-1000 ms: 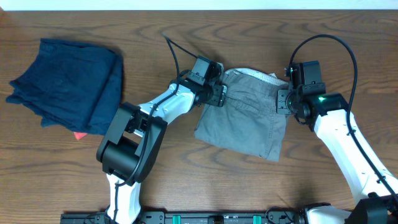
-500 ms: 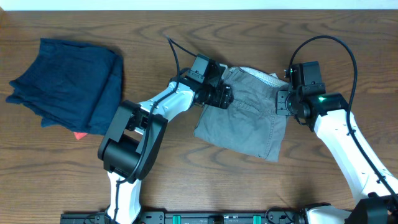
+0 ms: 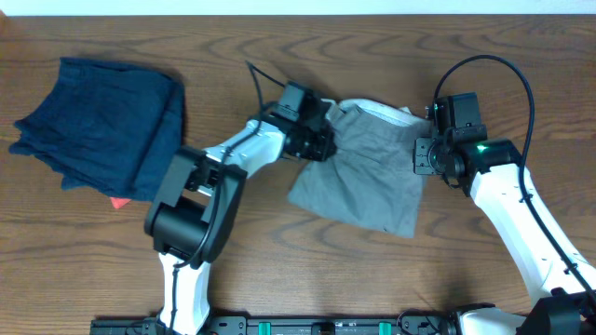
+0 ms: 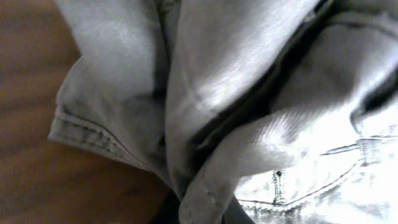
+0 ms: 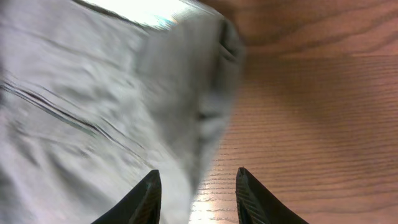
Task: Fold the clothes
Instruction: 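Release the right gripper and lift the shorts with the left gripper, then carry the grey shorts left and place them on the navy garment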
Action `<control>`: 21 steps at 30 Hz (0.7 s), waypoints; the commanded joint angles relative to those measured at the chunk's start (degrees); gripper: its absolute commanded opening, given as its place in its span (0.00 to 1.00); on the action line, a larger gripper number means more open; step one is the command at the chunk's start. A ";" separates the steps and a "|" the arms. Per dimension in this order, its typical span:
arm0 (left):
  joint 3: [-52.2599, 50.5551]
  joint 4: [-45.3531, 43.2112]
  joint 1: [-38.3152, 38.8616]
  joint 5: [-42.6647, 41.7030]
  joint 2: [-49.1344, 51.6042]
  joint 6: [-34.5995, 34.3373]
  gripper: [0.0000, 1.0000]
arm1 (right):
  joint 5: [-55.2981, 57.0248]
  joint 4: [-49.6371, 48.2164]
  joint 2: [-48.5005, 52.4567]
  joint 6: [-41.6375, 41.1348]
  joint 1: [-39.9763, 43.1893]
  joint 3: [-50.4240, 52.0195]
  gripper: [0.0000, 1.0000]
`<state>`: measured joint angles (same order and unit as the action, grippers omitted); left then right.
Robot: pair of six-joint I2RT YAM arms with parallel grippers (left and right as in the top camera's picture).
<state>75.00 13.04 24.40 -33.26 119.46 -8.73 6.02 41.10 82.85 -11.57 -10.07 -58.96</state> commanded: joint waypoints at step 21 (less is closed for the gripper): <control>-0.74 0.22 -53.44 13.00 -30.56 1.42 0.06 | -0.04 -0.13 -0.79 -0.83 0.31 0.02 0.37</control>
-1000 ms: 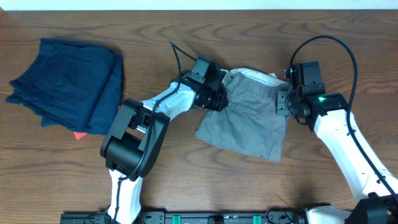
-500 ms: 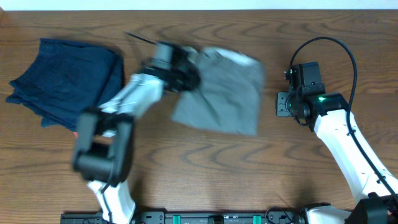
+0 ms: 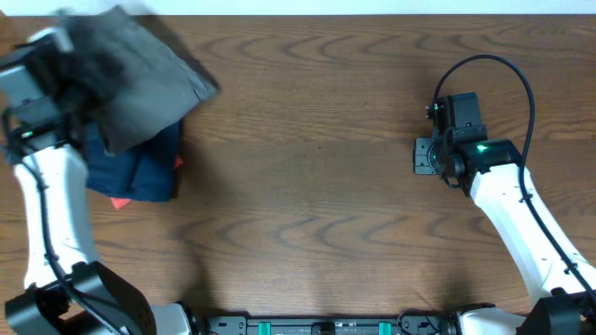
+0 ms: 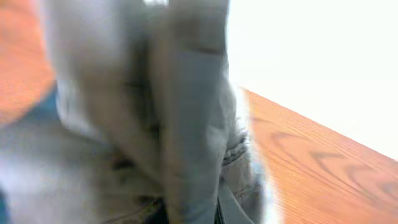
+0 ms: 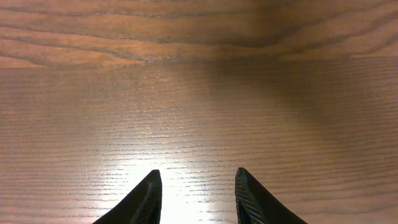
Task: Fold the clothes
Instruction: 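Carry the grey shorts left and place them on the navy garment, then press the shorts flat on the stack and open the left gripper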
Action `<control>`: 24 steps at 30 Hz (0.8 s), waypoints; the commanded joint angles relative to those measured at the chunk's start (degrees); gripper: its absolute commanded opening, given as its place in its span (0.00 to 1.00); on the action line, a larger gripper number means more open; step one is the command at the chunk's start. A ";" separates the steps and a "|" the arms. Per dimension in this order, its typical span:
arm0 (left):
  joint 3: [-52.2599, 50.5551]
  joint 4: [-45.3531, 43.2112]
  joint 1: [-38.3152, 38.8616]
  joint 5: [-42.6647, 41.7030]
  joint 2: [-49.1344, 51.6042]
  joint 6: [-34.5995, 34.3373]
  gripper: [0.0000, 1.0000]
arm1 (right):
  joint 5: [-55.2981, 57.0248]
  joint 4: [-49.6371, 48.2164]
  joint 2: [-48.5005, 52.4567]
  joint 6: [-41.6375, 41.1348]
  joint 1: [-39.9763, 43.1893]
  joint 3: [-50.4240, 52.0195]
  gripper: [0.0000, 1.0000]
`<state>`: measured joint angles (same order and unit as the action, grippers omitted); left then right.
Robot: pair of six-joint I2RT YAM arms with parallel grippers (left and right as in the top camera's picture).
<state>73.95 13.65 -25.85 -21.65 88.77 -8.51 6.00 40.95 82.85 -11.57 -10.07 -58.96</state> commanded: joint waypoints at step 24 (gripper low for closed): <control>0.07 -12.31 -8.83 -1.27 2.82 0.39 0.06 | -0.04 0.63 -0.79 -0.83 0.31 0.02 0.38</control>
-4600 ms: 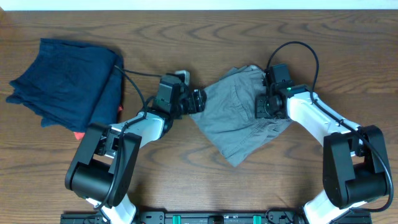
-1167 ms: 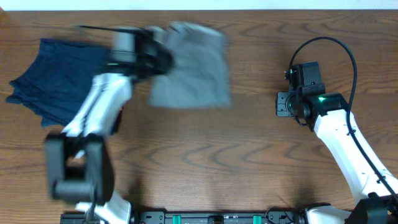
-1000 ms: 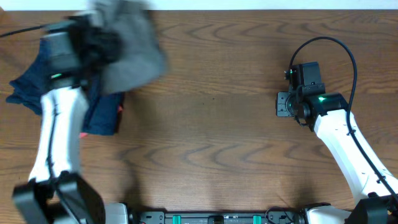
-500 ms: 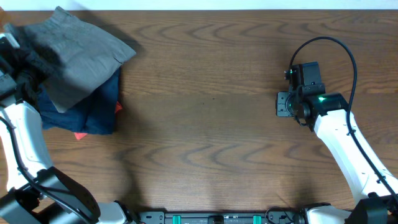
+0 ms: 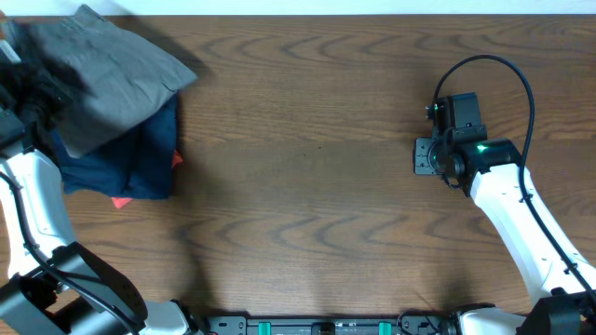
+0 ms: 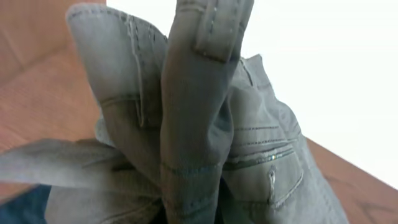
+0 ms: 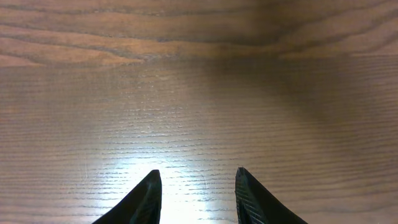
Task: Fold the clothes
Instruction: 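Press the shorts flat on the stack and open the left gripper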
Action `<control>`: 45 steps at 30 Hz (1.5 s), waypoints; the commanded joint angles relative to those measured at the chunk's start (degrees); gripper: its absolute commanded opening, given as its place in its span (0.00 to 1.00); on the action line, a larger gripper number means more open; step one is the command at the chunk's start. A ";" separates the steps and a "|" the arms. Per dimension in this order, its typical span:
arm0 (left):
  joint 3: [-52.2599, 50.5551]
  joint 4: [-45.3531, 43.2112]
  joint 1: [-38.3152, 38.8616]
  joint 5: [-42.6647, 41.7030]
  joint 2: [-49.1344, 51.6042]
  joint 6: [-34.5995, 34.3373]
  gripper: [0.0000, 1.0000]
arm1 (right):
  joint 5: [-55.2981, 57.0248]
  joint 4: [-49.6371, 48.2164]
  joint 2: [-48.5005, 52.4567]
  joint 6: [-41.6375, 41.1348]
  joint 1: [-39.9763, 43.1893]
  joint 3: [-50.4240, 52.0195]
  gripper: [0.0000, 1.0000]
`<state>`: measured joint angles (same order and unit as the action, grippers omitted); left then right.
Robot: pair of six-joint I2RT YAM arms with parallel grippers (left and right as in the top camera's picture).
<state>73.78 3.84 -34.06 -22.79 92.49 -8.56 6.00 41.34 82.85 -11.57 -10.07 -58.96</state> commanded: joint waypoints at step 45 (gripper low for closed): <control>0.07 4.39 0.63 -1.42 8.02 -7.19 0.98 | -0.07 1.88 -0.79 -0.81 0.39 0.02 0.51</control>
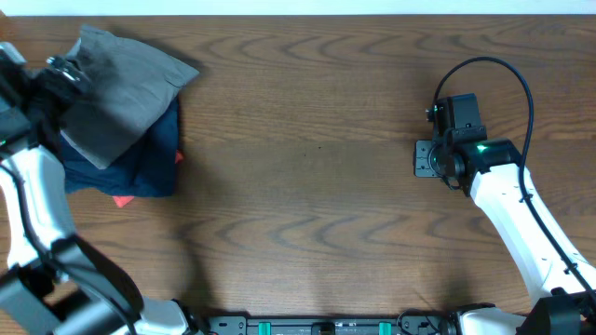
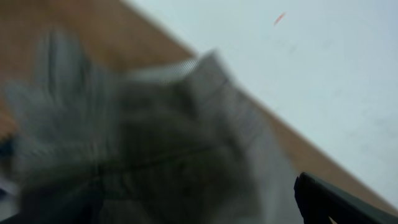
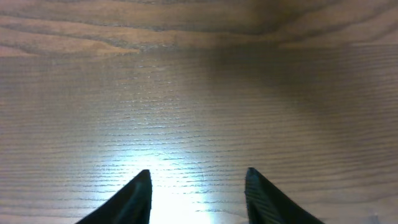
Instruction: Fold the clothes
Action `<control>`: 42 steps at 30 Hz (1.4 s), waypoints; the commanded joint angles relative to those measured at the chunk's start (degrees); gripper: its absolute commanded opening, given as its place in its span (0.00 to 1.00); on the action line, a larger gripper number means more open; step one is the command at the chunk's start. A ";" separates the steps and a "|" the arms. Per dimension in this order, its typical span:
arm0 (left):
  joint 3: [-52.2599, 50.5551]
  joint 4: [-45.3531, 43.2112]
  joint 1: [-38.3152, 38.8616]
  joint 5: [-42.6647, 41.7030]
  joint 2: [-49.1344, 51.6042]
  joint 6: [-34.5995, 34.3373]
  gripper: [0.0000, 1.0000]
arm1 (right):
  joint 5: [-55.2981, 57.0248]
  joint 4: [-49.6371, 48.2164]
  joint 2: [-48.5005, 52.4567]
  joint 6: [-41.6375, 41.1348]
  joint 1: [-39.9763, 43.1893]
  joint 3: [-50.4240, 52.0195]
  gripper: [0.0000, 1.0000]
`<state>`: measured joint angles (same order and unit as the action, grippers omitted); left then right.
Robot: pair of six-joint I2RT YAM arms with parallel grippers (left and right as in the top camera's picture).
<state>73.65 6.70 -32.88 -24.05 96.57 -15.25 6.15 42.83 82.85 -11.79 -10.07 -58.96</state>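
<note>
The folded grey shorts lie on top of a navy garment at the table's far left corner. My left gripper hovers at the shorts' left edge. In the blurred left wrist view the grey shorts fill the frame. One dark fingertip stands far to the right, so the jaws are spread and open. My right gripper is open over bare wood at the right, with nothing between its fingers.
A bit of red-orange cloth pokes out from under the navy garment. The wooden table ends at a white strip along the far edge. A black cable loops above my right arm.
My left gripper has opened and let go of the grey shorts, which now rest on the navy garment. My right gripper's fingers stand slightly wider apart.
The grey shorts lay mid-table with my left gripper shut on them and my right gripper open beside them. Then the left gripper held them over the navy garment at far left. Now they lie there, released.
</note>
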 commanded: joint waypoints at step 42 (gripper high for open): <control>0.09 49.94 36.39 17.88 -7.65 6.23 0.98 | -12.63 7.82 -1.75 2.69 10.71 -8.76 0.99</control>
<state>73.38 52.56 2.87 -12.10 88.99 -10.22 -4.54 47.03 82.81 -11.05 -1.63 -64.60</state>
